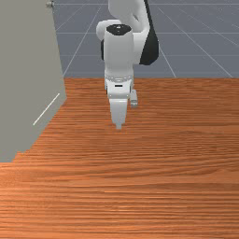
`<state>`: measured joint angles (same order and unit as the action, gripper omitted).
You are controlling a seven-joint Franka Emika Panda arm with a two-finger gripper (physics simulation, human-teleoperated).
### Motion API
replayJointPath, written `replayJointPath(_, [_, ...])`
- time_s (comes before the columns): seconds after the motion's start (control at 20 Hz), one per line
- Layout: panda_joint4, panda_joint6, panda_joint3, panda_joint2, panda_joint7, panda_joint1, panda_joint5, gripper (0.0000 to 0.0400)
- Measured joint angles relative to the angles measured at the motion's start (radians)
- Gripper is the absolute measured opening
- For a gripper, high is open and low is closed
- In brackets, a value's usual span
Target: Open the cabinet door
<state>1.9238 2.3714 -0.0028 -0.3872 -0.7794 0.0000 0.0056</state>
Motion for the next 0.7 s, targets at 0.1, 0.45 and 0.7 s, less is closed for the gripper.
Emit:
replayJointPath(0.1, [0.014, -0.026, -0.023, 0.005, 0.041, 0.005, -0.022, 0.0400])
replayJointPath(0.45, [0.166, -0.336, -0.094, 0.314, 1.190, 0.075, 0.008, 0.0035])
replayJointPath(0.7, [0.171, -0.382, -0.108, 0.333, 1.460, 0.069, 0.051, 0.0003])
